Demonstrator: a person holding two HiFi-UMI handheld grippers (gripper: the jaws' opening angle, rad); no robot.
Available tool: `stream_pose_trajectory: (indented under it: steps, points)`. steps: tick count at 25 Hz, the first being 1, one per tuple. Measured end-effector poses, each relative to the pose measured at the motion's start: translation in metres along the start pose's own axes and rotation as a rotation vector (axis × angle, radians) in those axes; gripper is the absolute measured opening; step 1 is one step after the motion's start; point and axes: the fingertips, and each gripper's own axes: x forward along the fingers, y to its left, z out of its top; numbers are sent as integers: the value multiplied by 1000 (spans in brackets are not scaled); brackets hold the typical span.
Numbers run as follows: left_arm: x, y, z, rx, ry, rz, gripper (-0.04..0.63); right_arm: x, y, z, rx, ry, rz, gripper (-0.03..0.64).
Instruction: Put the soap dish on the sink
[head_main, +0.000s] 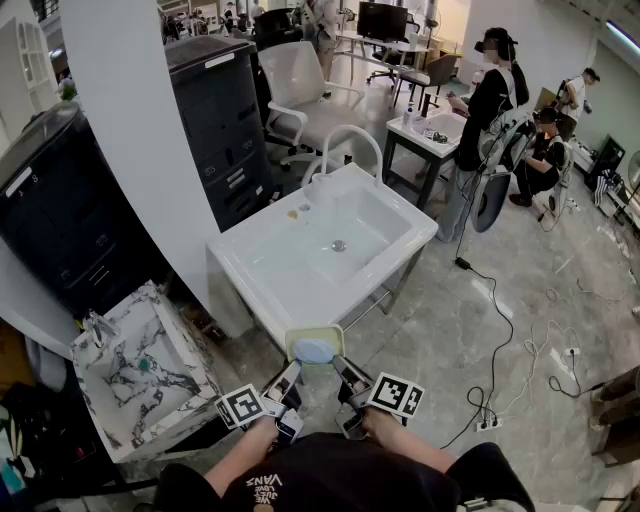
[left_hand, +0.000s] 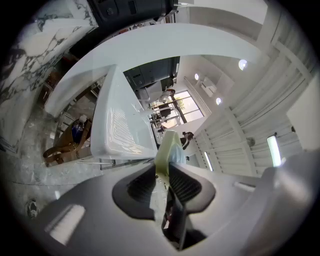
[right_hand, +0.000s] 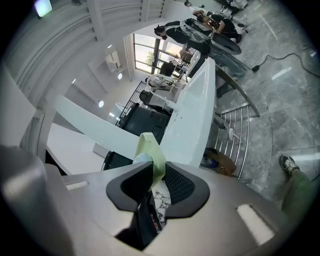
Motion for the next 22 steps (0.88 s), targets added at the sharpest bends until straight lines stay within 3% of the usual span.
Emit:
stream_pose_trajectory:
  steps: [12,22]
  points:
    - [32,7,23,0,-22,11,115,32,-8,28,10,25,21,77]
    - [105,0,29,16,-38,21,115,49,-32,97,1,47,42,77]
